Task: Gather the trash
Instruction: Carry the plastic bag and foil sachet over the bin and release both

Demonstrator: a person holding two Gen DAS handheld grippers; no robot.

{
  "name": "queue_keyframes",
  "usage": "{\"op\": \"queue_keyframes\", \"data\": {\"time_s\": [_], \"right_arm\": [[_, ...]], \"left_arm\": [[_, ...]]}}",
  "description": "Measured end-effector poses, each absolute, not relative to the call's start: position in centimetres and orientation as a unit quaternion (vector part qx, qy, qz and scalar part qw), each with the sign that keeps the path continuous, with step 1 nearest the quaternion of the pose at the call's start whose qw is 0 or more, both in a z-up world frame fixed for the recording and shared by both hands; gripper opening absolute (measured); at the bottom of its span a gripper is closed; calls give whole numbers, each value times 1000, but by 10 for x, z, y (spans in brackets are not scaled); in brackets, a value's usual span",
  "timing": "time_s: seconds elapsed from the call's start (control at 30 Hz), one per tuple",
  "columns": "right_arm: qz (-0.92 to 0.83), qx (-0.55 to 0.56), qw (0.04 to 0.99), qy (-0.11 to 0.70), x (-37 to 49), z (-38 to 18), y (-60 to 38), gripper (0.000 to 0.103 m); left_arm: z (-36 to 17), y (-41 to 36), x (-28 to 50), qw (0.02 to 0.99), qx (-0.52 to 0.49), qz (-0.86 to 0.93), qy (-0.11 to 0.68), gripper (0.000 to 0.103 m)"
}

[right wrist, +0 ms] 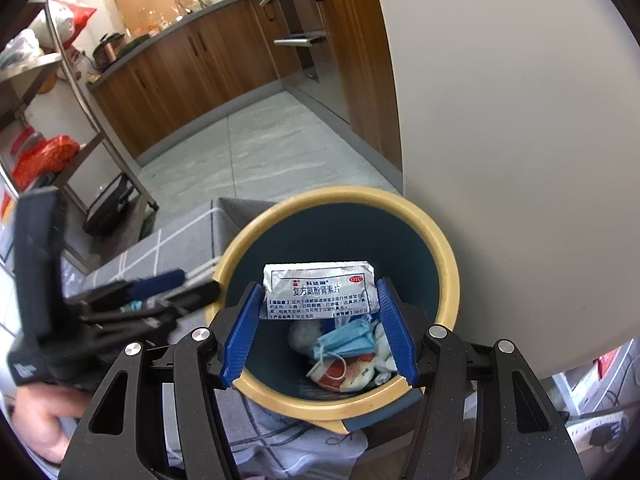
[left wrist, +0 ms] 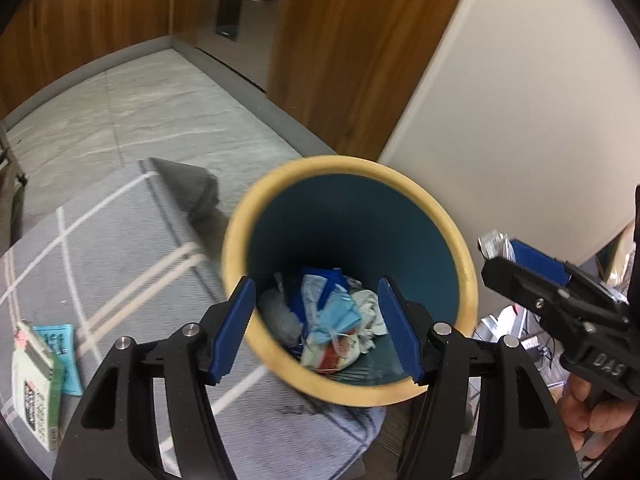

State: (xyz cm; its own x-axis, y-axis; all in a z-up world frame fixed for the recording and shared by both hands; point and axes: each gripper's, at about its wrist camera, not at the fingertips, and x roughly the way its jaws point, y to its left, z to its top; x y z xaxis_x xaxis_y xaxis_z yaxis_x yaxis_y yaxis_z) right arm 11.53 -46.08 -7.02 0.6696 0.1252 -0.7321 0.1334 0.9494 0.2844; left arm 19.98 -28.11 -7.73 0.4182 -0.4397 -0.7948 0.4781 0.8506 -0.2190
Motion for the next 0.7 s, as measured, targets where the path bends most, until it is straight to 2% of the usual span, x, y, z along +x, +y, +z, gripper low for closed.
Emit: {"op": "queue_keyframes", "data": {"time_s": [0.2, 0.43, 0.7], "right_arm": [[-9, 149, 896, 419, 122, -78, -454, 61], [-7, 145, 898, 416, 127, -74, -445, 69], [9, 144, 899, 412, 128, -70, -429, 73]], "left_arm": [[-67, -244, 204, 856, 2, -239, 458, 64], [-62, -205, 205, 867, -7, -214, 450, 69], [-57, -172, 198, 877, 0, -198, 438, 75]]}}
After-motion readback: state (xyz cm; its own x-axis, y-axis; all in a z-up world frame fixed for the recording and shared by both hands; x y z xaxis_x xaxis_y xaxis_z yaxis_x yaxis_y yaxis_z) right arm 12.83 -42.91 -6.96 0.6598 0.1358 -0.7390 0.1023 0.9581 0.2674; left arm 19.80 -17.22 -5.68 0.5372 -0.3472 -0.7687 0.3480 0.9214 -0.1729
